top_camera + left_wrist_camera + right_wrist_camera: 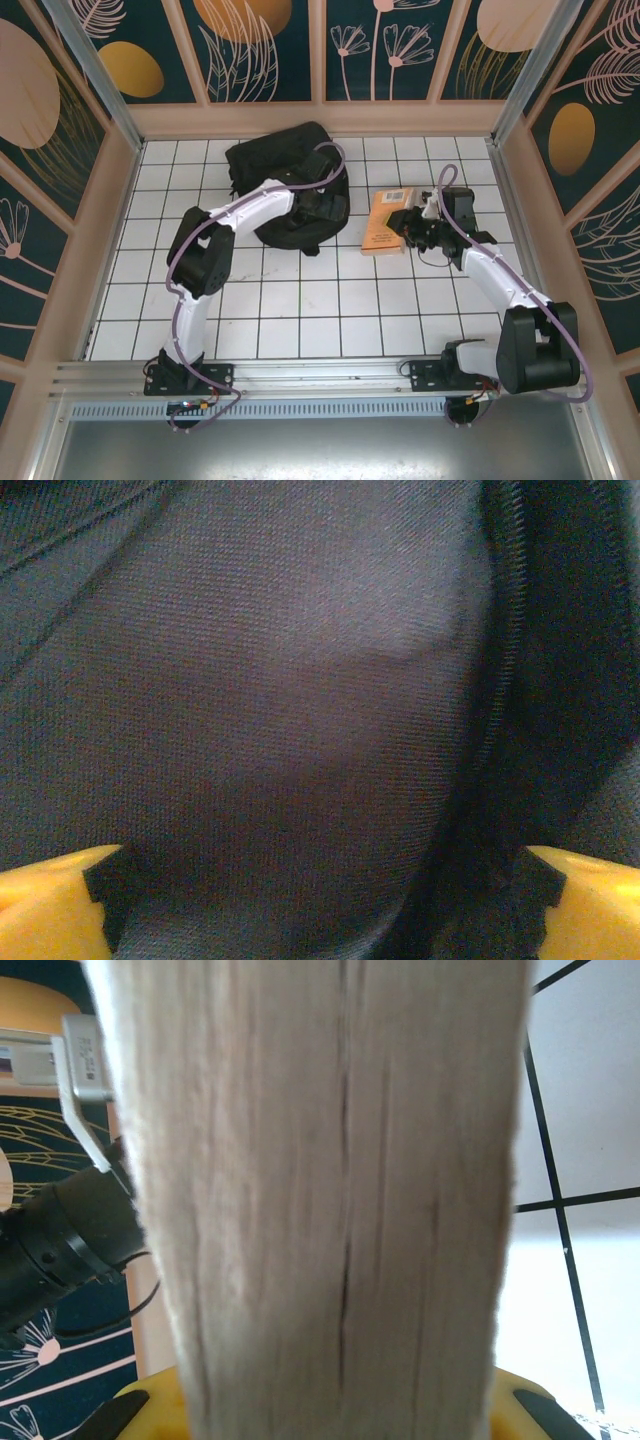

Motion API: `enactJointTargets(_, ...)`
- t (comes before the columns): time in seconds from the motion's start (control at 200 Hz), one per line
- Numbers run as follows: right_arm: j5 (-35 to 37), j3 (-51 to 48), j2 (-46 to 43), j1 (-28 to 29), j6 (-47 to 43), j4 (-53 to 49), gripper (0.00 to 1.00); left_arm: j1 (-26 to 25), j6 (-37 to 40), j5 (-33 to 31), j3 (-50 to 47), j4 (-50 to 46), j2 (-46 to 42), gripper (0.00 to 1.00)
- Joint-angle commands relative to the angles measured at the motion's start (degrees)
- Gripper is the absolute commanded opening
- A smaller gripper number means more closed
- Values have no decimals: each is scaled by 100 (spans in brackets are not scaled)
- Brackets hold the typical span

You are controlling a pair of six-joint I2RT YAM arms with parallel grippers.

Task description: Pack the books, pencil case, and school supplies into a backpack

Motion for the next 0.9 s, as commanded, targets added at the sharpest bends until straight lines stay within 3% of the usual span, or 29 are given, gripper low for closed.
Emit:
enactJointTargets(0.0,-215,72,7,-13,-93,255,0,-47,235,-603,-86,-298,230,97)
enactJointTargets(0.255,-266,105,-66,-8,-104,214,0,-32,220,-1049,168,-528,1174,71)
enactJointTargets(0.345,-282,107,-120,-13,-72,214,0,25,199,-979,147,-483,1424,48)
enactJointTargets(0.495,-295,128,-195,-13,-95,151,0,155,166,-722,91,-356,1473,0)
enactJointTargets(0.706,-278,65,-240,-14,-100,174,0,388,-209,-597,87,-39,178,0)
enactJointTargets(0.896,-278,-15,-225,-12,5,321,0,611,-457,-1161,839,-87,-847,0)
